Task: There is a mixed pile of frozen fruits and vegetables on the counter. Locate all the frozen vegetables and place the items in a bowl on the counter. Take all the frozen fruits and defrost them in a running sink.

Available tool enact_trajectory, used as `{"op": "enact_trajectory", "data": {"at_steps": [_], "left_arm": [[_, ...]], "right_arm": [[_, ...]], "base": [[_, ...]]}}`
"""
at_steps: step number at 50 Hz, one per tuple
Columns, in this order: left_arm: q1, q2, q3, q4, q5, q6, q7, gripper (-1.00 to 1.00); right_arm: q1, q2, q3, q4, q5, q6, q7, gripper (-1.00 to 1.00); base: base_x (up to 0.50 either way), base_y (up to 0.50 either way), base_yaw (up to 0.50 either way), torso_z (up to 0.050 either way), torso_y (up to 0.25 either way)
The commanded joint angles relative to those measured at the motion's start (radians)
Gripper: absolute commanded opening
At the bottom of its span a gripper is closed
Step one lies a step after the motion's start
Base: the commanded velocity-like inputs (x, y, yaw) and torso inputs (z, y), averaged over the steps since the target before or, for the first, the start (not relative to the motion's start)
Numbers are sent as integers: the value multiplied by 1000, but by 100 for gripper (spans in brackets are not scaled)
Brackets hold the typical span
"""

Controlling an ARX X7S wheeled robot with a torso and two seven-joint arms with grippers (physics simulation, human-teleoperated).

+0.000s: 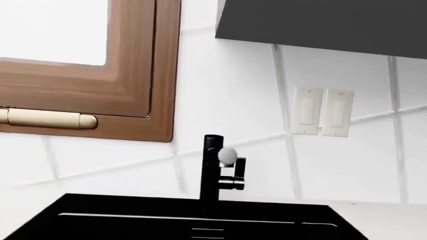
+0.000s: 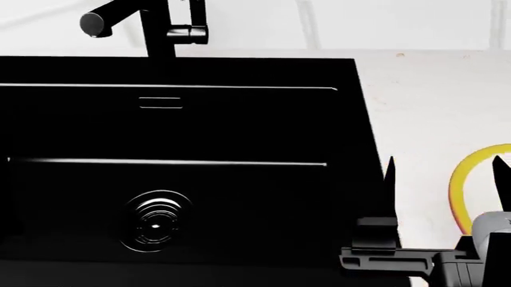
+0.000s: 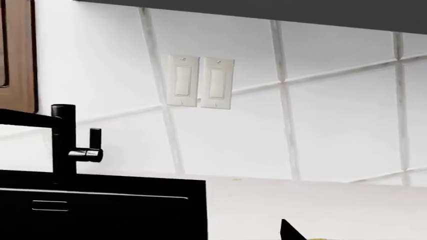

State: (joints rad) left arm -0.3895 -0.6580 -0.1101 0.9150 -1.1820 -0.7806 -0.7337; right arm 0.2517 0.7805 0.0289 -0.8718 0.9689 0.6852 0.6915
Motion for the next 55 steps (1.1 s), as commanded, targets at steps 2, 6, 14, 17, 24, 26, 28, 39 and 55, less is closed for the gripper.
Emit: {"op": "enact_trajectory", "data": {"at_steps": [2,6,14,17,24,26,28,39,55], "left_arm": [[2,-3,5,-3,6,5,1,100],[6,-6,1,-1,-2,9,3,100],[7,-6,9,-3,6,10,6,100],[4,-1,22,-10,24,9,11,100],[6,-4,21,-15,27,13,12,100],[13,-11,12,-12,20,16,13,100],[14,-14,8,-11,17,18,11,100],[12,-9,16,-17,28,23,9,100],[23,-19,10,-23,31,30,8,100]], "right_arm": [[-2,5,-1,-2,2,0,4,100],[-3,5,-1,-3,3,-2,5,100],[0,7,-7,0,-1,-1,5,100],[-1,8,-7,1,-5,-2,4,100],[2,8,-14,3,-8,-2,4,100],[2,9,-14,2,-9,-2,5,100],[1,9,-11,1,-7,-4,5,100],[-2,12,-13,-2,-6,-6,8,100],[-7,18,-6,-6,1,-10,15,100]], "base": [[-35,500,0,0,0],[-30,500,0,0,0],[-13,500,0,0,0],[0,500,0,0,0],[0,500,0,0,0],[0,500,0,0,0],[0,500,0,0,0],[0,500,0,0,0],[0,500,0,0,0]]}}
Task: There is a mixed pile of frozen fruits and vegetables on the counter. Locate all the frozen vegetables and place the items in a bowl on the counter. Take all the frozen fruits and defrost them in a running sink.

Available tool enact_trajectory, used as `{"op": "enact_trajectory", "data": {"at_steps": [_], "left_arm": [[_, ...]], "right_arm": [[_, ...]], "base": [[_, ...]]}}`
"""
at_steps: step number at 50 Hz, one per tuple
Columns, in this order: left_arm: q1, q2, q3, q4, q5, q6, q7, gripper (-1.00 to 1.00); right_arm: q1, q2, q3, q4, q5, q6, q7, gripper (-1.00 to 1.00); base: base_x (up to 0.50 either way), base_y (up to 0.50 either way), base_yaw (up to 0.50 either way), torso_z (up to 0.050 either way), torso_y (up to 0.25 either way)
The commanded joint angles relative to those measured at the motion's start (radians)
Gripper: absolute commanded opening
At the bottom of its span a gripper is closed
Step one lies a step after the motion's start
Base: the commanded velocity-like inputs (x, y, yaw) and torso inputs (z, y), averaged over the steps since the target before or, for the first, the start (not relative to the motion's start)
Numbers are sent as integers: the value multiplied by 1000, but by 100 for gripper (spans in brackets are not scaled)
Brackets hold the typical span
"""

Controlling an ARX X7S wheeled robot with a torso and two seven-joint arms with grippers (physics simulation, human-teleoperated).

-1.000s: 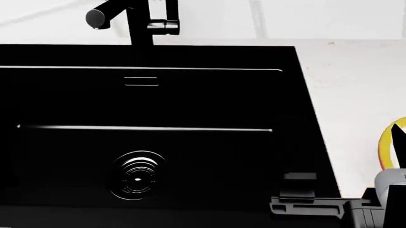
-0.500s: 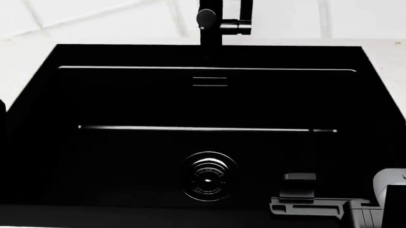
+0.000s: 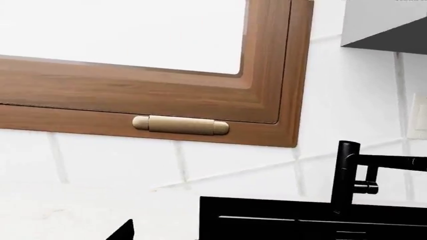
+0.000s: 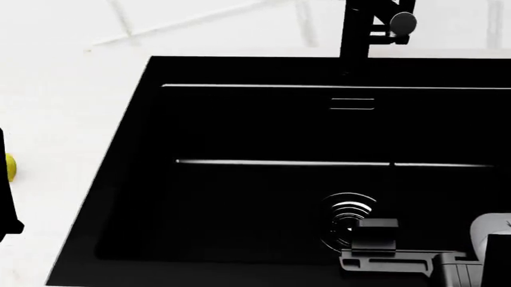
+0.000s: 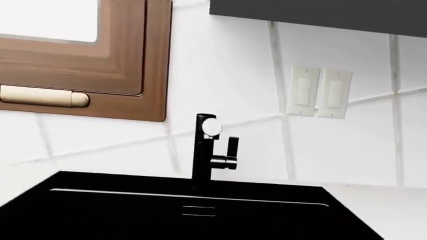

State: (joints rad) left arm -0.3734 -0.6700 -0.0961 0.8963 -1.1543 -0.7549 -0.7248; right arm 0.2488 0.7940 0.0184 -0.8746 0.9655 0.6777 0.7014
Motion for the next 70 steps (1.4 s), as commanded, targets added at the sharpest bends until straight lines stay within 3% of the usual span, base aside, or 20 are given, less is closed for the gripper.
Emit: {"op": "enact_trajectory", "data": {"at_steps": [1,37,51,70], "left_arm": [[8,-7,-4,-5,5,6,0,100],[12,-10,18,-14,8,10,1,100],[10,-13,24,-18,1,12,1,100],[15,-30,20,-17,-30,10,-3,100]], "right_arm": [[-4,4,4,-3,4,-3,5,100],[-3,11,-4,2,0,-9,8,100],[-7,16,-7,-3,-4,-13,6,100],[-10,18,-5,-2,11,-20,3,100]], "base": [[0,500,0,0,0],[1,500,0,0,0],[306,500,0,0,0],[51,49,0,0,0]]}}
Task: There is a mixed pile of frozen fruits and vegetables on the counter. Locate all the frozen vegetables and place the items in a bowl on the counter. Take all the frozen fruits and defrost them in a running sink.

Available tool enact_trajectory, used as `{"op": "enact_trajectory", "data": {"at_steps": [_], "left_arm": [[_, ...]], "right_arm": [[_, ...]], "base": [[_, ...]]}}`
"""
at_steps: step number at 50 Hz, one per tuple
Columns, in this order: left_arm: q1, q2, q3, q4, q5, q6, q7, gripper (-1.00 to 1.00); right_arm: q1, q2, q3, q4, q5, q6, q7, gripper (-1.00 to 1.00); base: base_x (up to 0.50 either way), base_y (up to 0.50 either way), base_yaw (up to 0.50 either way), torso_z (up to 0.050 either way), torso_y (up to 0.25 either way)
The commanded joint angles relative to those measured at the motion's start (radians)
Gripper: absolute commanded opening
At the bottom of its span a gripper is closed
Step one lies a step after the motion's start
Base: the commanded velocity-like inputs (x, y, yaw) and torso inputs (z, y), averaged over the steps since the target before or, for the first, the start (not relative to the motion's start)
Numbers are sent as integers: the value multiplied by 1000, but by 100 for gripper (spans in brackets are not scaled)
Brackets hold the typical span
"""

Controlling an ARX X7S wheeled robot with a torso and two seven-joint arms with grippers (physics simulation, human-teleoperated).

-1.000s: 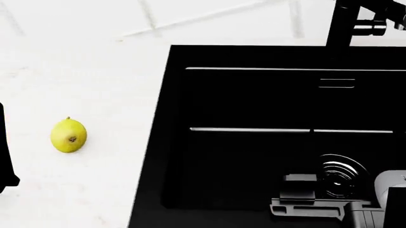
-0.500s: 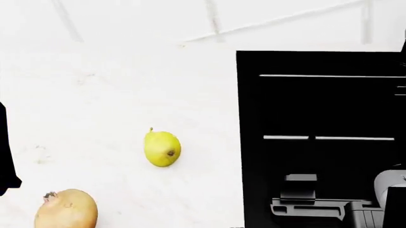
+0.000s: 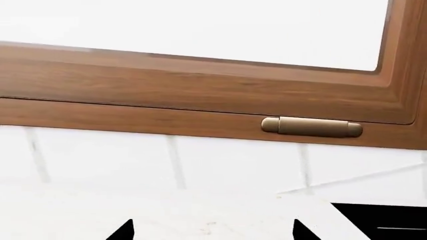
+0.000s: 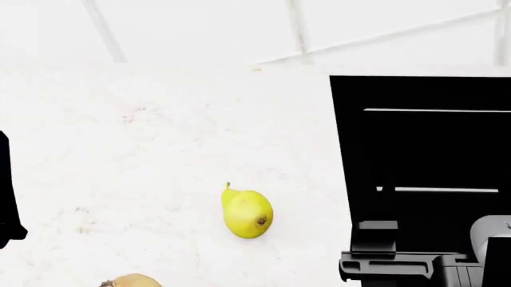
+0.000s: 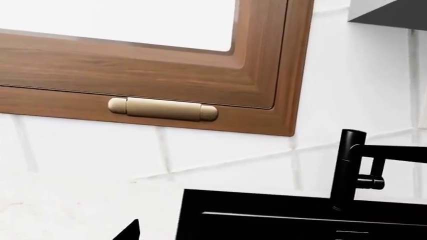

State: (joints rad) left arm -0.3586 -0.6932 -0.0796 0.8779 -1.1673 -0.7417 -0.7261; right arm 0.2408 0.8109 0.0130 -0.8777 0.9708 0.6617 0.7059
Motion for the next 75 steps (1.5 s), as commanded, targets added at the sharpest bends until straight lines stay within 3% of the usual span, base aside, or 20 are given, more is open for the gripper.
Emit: {"op": "enact_trajectory", "data": {"at_steps": [1,11,23,34,44,60,75], "left_arm": [[0,-9,4,1,-17,-4,-2,100],[1,-13,3,4,-3,4,3,100],[30,-27,-30,7,-23,28,18,100],[21,-34,-43,-2,-40,36,14,100],[20,-52,-66,4,-65,41,-1,100],[35,-66,-88,-6,-68,52,3,100],[36,-65,-77,-11,-55,54,9,100]], "right_arm": [[-2,1,1,1,7,-5,-2,100],[11,-6,-9,8,18,-9,-12,100],[418,-32,-155,145,327,175,-85,100],[546,-118,-292,296,425,286,-142,100],[646,-177,-483,443,254,358,-308,100],[655,-258,-602,635,142,321,-468,100],[623,-287,-645,736,65,255,-519,100]], "base": [[0,0,0,0,0],[0,0,0,0,0],[0,0,0,0,0],[0,0,0,0,0],[0,0,0,0,0],[0,0,0,0,0],[0,0,0,0,1]]}}
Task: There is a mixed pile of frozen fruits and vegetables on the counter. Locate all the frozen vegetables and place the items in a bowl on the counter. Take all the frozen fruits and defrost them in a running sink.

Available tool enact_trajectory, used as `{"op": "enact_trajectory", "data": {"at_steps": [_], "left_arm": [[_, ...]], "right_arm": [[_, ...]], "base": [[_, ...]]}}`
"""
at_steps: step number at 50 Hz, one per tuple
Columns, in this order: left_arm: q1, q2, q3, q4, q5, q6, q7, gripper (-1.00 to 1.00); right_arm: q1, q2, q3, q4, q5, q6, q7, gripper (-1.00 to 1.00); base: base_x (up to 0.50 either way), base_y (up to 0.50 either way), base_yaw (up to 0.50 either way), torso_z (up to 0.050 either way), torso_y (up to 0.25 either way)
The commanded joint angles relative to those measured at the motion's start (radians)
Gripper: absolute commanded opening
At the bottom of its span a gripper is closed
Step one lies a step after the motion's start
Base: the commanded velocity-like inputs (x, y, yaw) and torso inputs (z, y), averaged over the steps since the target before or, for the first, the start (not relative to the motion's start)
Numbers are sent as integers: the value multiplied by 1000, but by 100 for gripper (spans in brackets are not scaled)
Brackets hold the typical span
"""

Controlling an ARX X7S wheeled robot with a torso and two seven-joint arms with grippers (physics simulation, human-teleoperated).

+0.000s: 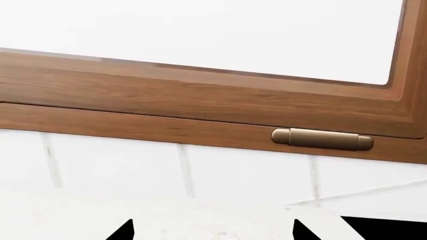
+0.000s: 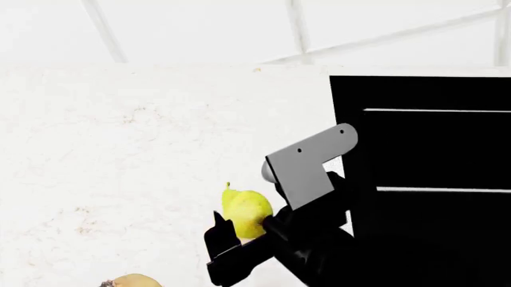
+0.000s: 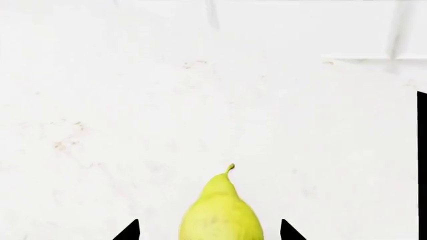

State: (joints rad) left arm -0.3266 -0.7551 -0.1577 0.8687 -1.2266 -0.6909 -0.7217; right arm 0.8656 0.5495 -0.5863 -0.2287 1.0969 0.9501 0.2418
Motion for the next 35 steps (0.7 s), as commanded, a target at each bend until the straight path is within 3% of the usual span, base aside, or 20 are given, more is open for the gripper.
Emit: {"op": "enact_trajectory", "data": {"at_steps": [1,35], "left_arm": [[10,-6,-7,-1,1,6,5,100],[10,-2,20,-5,25,10,16,100]], "right_arm": [[-3,-27,-45,92,-63,-37,-56,100],[-18,-69,-109,238,-162,-137,-152,100]], "base": [[0,0,0,0,0],[0,0,0,0,0]]}}
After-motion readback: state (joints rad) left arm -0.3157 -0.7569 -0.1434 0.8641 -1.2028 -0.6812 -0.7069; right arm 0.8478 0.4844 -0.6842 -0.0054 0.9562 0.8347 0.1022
